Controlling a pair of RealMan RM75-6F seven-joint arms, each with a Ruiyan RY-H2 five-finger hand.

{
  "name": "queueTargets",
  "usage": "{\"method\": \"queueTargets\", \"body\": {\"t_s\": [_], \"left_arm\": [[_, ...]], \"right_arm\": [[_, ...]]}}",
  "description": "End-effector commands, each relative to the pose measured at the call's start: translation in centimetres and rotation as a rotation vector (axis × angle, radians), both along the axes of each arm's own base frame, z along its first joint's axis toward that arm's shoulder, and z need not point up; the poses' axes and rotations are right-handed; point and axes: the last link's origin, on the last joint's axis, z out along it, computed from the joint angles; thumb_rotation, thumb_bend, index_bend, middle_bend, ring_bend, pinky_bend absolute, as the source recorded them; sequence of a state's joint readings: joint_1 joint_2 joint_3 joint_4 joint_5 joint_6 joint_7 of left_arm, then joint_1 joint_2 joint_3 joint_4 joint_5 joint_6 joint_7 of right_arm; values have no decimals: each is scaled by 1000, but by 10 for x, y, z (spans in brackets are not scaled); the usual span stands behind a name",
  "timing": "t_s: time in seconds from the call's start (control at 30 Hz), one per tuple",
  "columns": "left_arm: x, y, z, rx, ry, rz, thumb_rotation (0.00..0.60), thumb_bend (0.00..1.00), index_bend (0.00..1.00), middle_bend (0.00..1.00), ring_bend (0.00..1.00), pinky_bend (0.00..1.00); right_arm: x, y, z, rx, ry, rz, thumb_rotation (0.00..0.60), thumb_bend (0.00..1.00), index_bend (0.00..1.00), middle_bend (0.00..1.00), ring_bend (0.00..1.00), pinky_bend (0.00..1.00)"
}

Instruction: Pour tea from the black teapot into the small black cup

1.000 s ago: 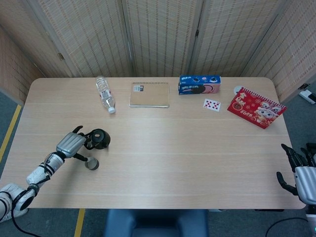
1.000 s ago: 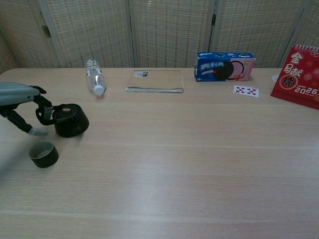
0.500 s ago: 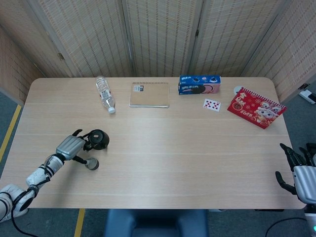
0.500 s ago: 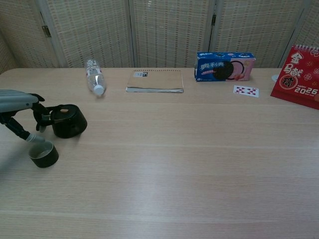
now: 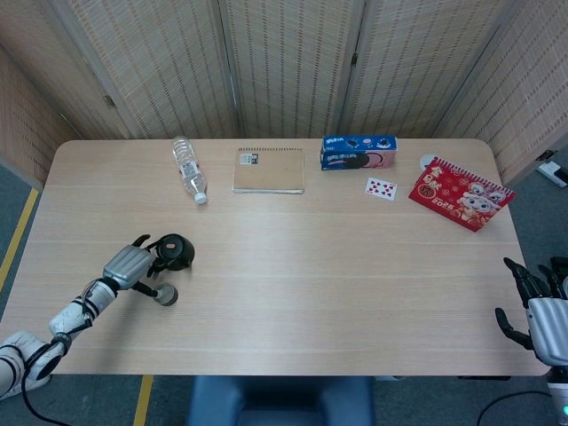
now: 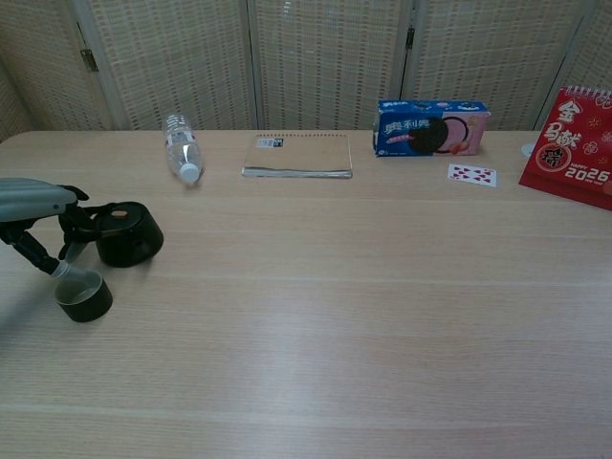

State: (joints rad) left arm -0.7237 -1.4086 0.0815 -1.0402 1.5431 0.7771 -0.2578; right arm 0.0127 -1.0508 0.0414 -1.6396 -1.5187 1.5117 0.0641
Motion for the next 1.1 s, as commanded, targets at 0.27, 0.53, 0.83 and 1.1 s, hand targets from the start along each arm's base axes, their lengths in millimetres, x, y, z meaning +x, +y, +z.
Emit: {"method": "queueTargets", "body": {"t_s": [0.27,0.53,0.83,1.1], "left_arm": [[2,0,-3,-15,-2,16,311,210,689,698,515,3],[4,4,-2,-19,4,27,311,210,778,810,614,0],[5,10,-3,-3,11,24,310,210,911,952,753,0],[10,19,-2,16,-3,29,312,209,991,1000,862,0]], "right_arm": [[-1,-1,-1,1,-4,-3,600,426,56,184,247,79],[-3,-1,0,0,-4,-6,600,426,56,185,249,79],[-6,-1,0,-9,-11,-14,600,426,56,185,251,79],[-8,-2,0,-11,-13,-19,600,427,56,185,251,79]]}}
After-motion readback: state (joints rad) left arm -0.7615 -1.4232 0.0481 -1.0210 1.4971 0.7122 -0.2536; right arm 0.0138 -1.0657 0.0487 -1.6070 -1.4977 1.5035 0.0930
